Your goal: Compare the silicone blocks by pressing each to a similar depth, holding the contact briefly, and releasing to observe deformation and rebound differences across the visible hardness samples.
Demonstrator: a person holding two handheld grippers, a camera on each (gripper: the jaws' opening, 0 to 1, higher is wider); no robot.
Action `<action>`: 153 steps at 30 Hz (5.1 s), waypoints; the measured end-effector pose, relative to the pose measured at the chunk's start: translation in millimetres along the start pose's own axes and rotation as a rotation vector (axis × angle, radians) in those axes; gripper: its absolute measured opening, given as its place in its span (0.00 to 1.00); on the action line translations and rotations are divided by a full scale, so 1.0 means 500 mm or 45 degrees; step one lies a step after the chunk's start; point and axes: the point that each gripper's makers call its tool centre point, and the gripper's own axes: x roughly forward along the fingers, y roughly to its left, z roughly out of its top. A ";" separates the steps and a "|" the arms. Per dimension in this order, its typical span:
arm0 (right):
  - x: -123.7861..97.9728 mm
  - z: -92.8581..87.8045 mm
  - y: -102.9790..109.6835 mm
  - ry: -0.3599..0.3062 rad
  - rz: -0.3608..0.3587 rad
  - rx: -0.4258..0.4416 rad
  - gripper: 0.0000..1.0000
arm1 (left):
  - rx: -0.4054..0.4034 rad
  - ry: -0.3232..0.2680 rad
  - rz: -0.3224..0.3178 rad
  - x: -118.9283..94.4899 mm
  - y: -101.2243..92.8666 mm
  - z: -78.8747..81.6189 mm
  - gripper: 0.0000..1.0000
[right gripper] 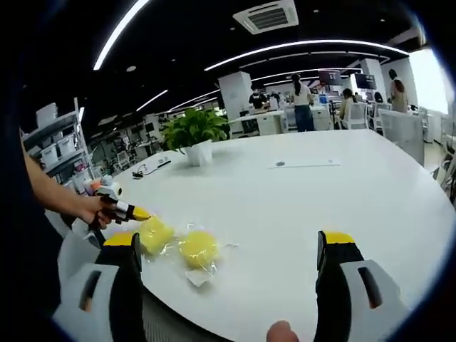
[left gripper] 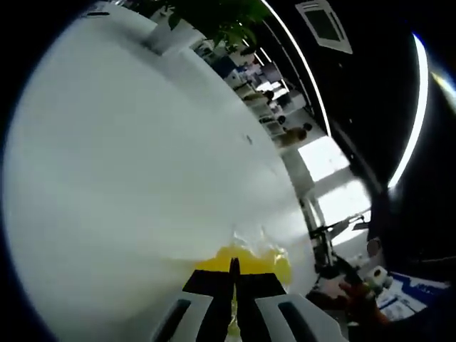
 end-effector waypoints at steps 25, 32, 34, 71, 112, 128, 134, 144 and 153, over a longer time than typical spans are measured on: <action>0.021 0.023 -0.036 0.044 -0.014 -0.037 0.97 | 0.283 -0.162 0.167 -0.026 0.095 0.023 0.38; 0.032 0.014 -0.036 0.068 -0.015 -0.027 0.97 | 0.486 -0.400 0.175 -0.082 0.055 0.092 1.00; 0.038 0.009 -0.032 0.089 -0.011 -0.038 0.97 | 0.634 -0.429 0.167 -0.098 0.023 0.107 1.00; 0.091 -0.046 -0.016 0.195 0.174 -0.227 0.97 | 1.063 -0.372 0.189 -0.213 -0.124 0.087 1.00; 0.025 -0.054 -0.065 0.148 0.067 -0.122 0.97 | 0.981 -0.329 0.120 -0.178 -0.162 0.081 1.00; 0.014 -0.044 -0.049 0.142 0.070 -0.130 0.97 | 0.907 -0.249 0.072 -0.128 -0.187 0.059 1.00; 0.012 -0.057 -0.047 0.151 0.055 -0.122 0.97 | 0.887 -0.223 0.049 -0.123 -0.202 0.053 1.00; 0.002 -0.063 -0.044 0.144 0.049 -0.114 0.97 | 0.842 -0.136 0.008 -0.077 -0.218 0.041 1.00; 0.008 -0.070 -0.049 0.125 0.036 -0.079 0.97 | 0.822 -0.048 -0.023 -0.019 -0.227 0.044 1.00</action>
